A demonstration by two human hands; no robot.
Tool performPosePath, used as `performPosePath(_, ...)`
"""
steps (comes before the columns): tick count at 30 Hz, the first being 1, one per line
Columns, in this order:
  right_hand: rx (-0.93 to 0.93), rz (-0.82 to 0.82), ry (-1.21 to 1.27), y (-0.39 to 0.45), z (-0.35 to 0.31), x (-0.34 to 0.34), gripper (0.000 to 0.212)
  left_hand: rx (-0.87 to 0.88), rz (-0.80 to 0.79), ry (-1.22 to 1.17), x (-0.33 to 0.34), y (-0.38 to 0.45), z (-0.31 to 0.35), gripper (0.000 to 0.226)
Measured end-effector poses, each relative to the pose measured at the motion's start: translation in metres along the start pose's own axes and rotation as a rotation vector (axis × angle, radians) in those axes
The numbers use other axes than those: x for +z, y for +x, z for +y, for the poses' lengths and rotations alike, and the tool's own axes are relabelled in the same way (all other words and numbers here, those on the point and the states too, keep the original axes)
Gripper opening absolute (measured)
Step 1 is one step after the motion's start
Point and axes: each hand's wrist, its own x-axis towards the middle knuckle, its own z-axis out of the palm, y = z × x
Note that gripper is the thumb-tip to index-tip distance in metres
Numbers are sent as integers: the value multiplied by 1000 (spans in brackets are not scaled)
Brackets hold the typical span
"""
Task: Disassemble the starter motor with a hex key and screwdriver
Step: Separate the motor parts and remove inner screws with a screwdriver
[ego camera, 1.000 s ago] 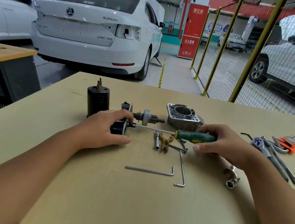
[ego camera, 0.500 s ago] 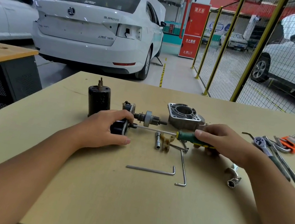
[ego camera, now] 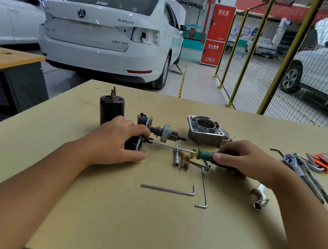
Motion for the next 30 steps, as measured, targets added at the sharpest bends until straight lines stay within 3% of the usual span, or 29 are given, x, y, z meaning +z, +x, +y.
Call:
performPosePath(5,-38,-1,31,2,0,4,33,3,55,-12,0,-1,4,52)
performPosePath(10,-52,-18,69,1,-1,6,48,61,145,-185,3,1,5,19)
performPosePath(14,-73,10,78,2,-1,5,39,80,150,-243,1,2,1,34)
performPosePath(19,-69,12,-48,3,-6,7,20,66,157,-269,1,1,4,23)
performPosePath(30,-68,-53,-35,0,-14,9,22,63,136,-262,-1,-1,1,35)
